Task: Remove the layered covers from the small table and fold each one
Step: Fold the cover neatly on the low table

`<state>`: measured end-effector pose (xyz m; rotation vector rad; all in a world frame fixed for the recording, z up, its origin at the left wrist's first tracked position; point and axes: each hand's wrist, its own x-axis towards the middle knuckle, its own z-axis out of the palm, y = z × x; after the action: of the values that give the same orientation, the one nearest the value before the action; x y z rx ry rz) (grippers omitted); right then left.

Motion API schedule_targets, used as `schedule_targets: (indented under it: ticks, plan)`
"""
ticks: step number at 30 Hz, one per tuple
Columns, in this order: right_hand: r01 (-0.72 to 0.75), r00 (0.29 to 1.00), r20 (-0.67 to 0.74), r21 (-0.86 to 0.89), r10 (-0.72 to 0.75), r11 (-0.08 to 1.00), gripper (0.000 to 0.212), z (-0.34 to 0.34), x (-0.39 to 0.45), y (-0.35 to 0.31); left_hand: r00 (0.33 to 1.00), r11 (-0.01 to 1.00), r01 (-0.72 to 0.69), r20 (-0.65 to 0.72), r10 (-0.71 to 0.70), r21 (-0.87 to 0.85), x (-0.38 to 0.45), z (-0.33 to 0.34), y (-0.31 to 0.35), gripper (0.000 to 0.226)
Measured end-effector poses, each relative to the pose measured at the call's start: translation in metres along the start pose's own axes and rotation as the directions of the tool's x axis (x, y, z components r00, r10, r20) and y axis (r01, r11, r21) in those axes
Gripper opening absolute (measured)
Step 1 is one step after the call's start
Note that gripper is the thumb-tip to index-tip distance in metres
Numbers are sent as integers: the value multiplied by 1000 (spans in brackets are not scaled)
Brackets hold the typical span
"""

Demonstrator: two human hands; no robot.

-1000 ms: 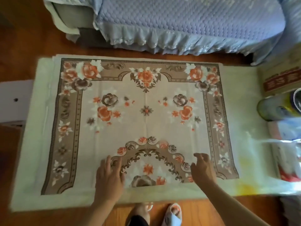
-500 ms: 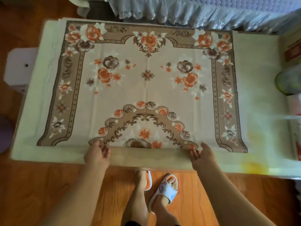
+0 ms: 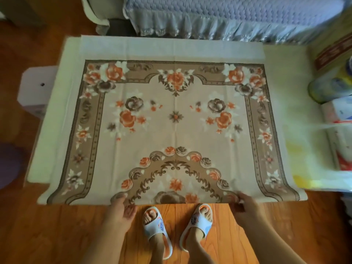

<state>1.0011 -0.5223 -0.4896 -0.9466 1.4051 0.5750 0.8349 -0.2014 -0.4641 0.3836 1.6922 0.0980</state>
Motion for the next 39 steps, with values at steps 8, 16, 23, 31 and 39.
schedule_targets:
  ticks: [8, 16, 23, 31, 39]
  plan:
    - [-76, 994, 81, 55, 71, 996, 23, 10, -19, 1, 999, 995, 4, 41, 0, -105, 9, -14, 16, 23]
    - [-49, 999, -11, 13, 49, 999, 31, 21, -23, -2, 999, 995, -32, -11, 31, -90, 15, -8, 5, 49]
    - [-14, 990, 141, 62, 5, 998, 29, 30, -65, -8, 996, 980, -76, 33, 83, -183, 12, -5, 4, 42]
    - [-14, 998, -53, 63, 17, 998, 23, 29, -38, -10, 994, 991, -113, 4, 114, -72, 3, 11, -6, 37]
    - [82, 996, 26, 82, -84, 993, 66, 22, -37, -9, 988, 976, -93, 106, 115, -196, 4, 14, -6, 39]
